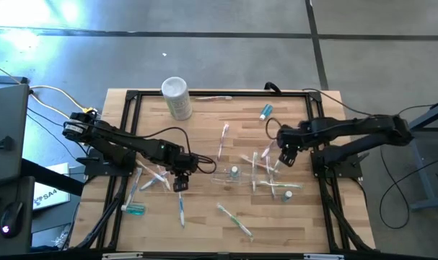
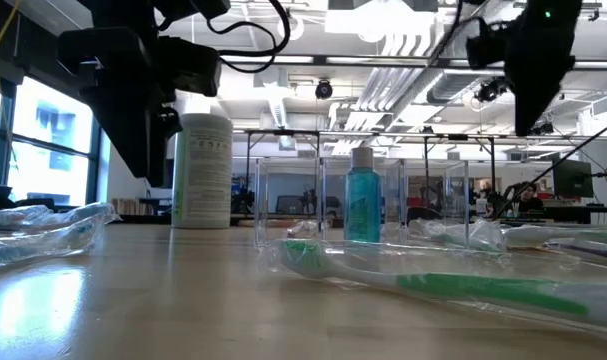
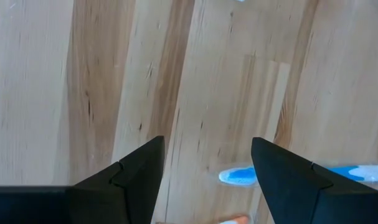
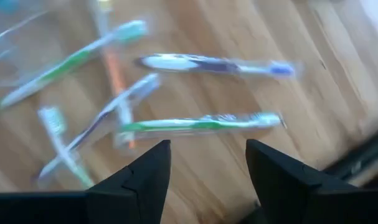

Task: Pick & Place toothbrushing station
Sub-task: Put the green toothbrush into the left section of the transparent organizer

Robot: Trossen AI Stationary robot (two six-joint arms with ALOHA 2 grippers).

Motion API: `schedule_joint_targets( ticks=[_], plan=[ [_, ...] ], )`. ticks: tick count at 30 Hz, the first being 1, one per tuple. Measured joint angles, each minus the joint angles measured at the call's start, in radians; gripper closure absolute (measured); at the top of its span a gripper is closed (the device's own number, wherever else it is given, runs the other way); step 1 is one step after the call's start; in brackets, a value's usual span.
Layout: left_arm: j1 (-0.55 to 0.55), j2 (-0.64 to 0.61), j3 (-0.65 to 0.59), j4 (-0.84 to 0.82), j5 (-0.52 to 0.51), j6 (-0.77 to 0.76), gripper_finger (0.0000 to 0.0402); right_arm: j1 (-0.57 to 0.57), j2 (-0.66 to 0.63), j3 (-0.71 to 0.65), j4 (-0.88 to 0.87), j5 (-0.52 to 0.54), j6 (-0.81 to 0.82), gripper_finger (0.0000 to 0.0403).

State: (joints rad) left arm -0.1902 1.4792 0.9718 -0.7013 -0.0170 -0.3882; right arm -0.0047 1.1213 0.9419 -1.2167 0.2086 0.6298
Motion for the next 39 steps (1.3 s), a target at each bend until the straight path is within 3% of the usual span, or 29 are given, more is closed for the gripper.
schedule_joint_targets(
  ticks=[4,11,21,39],
  plan=[
    [0.0,0.0,0.0,0.006,0.0,0.002,0.0168,-0.016,-0.031,-0.083,0.041,-0.001,0.017,0.0202],
    [0.0,0.0,-0.001,0.05,-0.001,0.056,0.0168,-0.024,0.015,-0.137,0.089,0.003,-0.342,0.0208],
    [0.0,0.0,-0.001,0.072,-0.002,0.096,0.0168,-0.025,0.181,-0.137,0.151,0.022,-0.621,0.0253],
    [0.0,0.0,-0.001,0.072,-0.002,0.096,0.0168,-0.025,0.512,-0.137,0.25,0.051,-0.757,0.0266]
  ],
)
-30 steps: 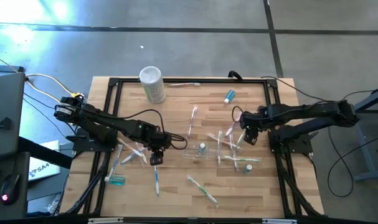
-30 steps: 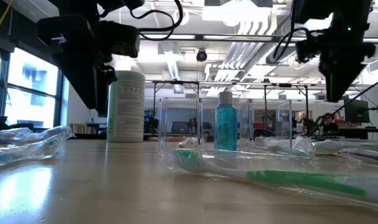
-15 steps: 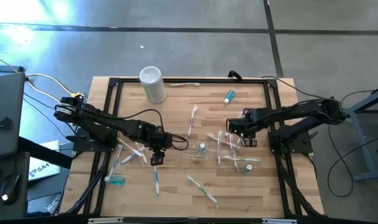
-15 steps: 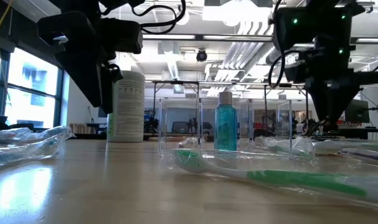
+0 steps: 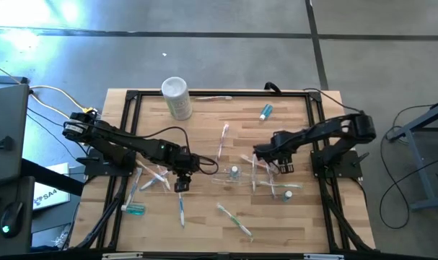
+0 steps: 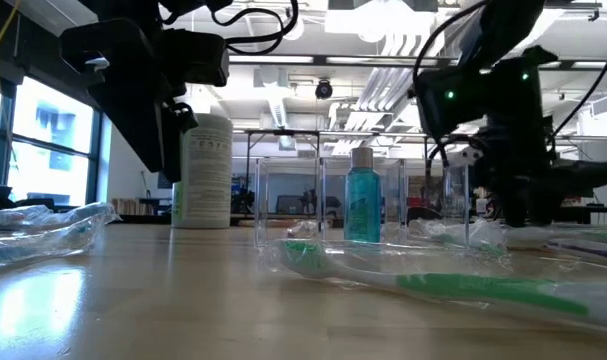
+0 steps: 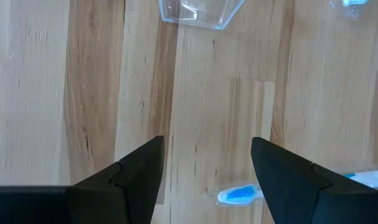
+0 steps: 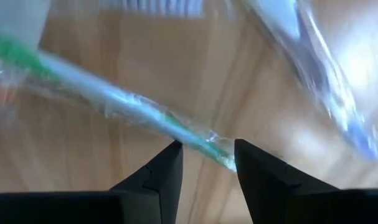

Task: Pick & Place toothbrushing station
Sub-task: Put the green toothbrush into the left section of the transparent organizer

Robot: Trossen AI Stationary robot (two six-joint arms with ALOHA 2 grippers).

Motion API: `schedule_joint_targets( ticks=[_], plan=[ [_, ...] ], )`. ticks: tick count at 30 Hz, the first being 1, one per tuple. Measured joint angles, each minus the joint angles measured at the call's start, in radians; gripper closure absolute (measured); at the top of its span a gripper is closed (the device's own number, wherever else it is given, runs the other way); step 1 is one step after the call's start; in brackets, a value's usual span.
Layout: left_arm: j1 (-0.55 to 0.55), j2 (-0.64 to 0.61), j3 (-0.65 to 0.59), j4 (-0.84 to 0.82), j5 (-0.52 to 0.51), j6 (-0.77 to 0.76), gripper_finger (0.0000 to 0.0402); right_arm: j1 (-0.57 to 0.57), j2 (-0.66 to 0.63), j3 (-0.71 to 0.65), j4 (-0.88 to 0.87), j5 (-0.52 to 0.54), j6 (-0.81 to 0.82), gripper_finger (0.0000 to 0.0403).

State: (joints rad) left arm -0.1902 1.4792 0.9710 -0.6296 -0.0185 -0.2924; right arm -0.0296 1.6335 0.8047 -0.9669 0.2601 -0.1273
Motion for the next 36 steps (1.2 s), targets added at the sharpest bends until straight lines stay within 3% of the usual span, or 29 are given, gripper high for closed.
schedule_joint_targets(
  ticks=[8,15,23,36],
  plan=[
    [0.0,0.0,0.0,0.0,0.0,0.0,0.0168,0.001,0.087,0.005,0.023,0.006,-0.062,0.0283],
    [0.0,0.0,0.0,0.017,0.0,0.0,0.0168,-0.004,0.072,-0.004,-0.076,0.014,0.02,0.0386],
    [0.0,0.0,0.0,0.035,0.0,0.0,0.0168,0.004,0.005,-0.002,-0.228,0.131,0.18,0.0392],
    [0.0,0.0,0.0,0.011,-0.003,0.0,0.0168,0.109,-0.233,0.062,-0.422,0.319,0.408,0.0392]
  ],
)
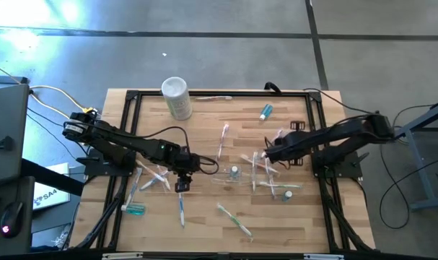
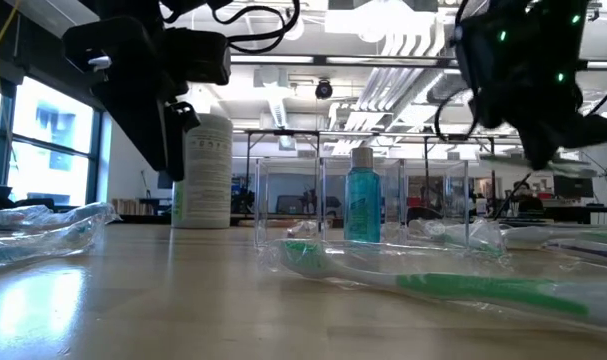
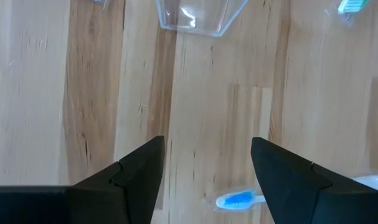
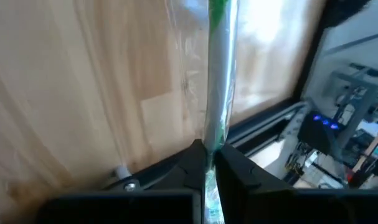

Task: Pick & Place toothbrushing station
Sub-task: Put the green toothbrush into the left section of the transparent organizer

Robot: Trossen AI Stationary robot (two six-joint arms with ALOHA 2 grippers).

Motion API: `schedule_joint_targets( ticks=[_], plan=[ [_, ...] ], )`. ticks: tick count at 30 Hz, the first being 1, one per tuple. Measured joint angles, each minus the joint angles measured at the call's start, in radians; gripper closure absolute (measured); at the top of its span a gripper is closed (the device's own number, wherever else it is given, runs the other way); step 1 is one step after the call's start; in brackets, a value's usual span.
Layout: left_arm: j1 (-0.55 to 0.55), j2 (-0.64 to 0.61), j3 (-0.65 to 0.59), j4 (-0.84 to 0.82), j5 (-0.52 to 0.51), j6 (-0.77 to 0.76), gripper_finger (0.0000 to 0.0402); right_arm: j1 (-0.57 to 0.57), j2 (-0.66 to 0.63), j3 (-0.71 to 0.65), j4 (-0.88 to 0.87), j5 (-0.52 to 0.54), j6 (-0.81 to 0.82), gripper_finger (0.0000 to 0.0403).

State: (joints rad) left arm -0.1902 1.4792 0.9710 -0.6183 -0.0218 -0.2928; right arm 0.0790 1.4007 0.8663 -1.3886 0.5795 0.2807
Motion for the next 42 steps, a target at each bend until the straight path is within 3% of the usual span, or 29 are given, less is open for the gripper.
schedule_joint_targets(
  ticks=[8,19,30,34,37,42],
  plan=[
    [0.0,0.0,0.041,-0.108,-0.102,-0.003,0.0168,0.118,-0.094,0.083,-0.016,0.138,0.09,0.0392],
    [0.0,-0.001,0.271,-0.22,-0.128,0.0,0.0168,0.278,-0.115,0.104,0.012,0.364,0.118,0.0392],
    [0.0,-0.001,0.427,-0.106,-0.149,0.13,0.0168,0.449,-0.115,0.104,0.066,0.759,0.095,0.0392],
    [0.001,-0.001,0.437,0.002,-0.154,0.166,0.0168,0.507,-0.115,0.104,0.192,0.899,-0.03,0.0392],
    [0.001,-0.001,0.437,0.105,-0.154,0.166,0.0168,0.548,-0.109,0.104,0.351,0.986,-0.228,0.0392],
    [0.001,-0.001,0.437,0.231,-0.15,0.166,0.0168,0.589,-0.082,0.104,0.665,0.992,-0.613,0.0392]
  ],
)
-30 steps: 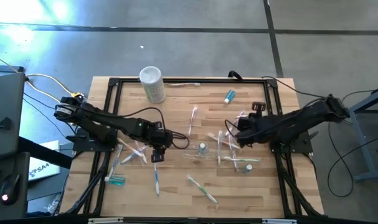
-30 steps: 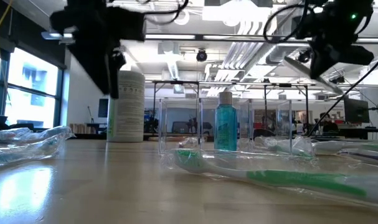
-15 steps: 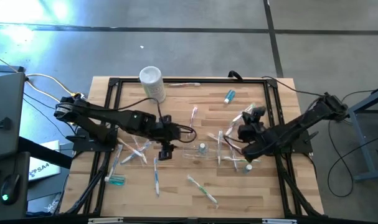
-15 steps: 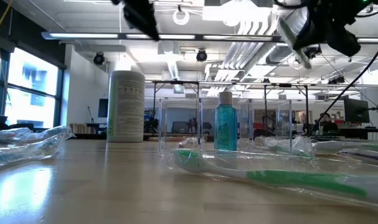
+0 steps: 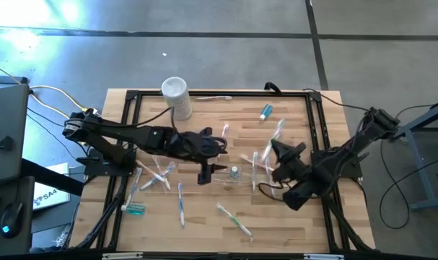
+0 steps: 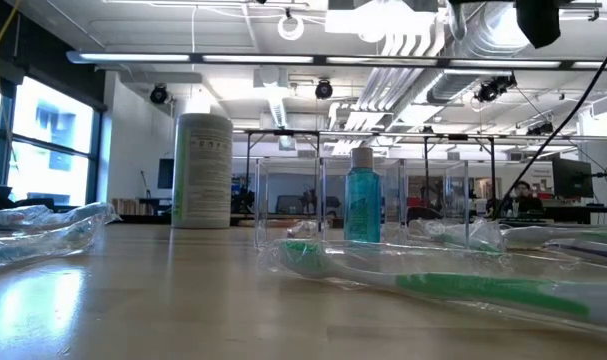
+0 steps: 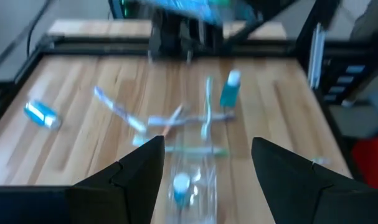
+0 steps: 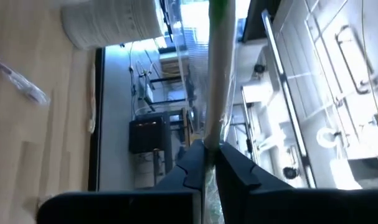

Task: Pick & Place toothbrushing station
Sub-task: Put the green toothbrush into the left section of the transparent organizer

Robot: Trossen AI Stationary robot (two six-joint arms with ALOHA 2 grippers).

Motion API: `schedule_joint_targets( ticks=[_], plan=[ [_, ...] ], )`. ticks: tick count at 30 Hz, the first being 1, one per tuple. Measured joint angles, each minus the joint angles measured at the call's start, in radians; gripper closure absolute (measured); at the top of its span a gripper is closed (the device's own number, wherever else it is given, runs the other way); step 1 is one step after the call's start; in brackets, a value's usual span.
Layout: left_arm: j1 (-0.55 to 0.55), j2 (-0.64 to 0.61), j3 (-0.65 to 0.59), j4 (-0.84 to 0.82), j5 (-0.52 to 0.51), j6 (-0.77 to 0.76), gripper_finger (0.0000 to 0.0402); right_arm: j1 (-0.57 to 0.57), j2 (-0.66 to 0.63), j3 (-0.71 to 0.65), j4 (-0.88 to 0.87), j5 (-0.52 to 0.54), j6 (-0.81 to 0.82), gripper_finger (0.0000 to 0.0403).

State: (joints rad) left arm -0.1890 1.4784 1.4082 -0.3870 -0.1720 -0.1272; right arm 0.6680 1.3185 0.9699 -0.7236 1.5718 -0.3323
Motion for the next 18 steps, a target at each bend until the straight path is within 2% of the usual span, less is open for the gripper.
schedule_joint_targets(
  ticks=[5,10,18],
  plan=[
    [0.0,0.0,0.0,0.056,0.001,0.007,0.0168,0.023,0.046,0.0,0.195,-0.003,-0.271,0.0392],
    [0.0,0.0,0.0,0.067,0.002,0.003,0.0168,0.026,0.087,0.0,0.312,-0.002,-0.459,0.0392],
    [0.023,0.0,0.0,0.055,0.035,-0.011,0.0168,-0.008,0.108,0.001,0.317,-0.001,-0.515,0.0392]
  ],
)
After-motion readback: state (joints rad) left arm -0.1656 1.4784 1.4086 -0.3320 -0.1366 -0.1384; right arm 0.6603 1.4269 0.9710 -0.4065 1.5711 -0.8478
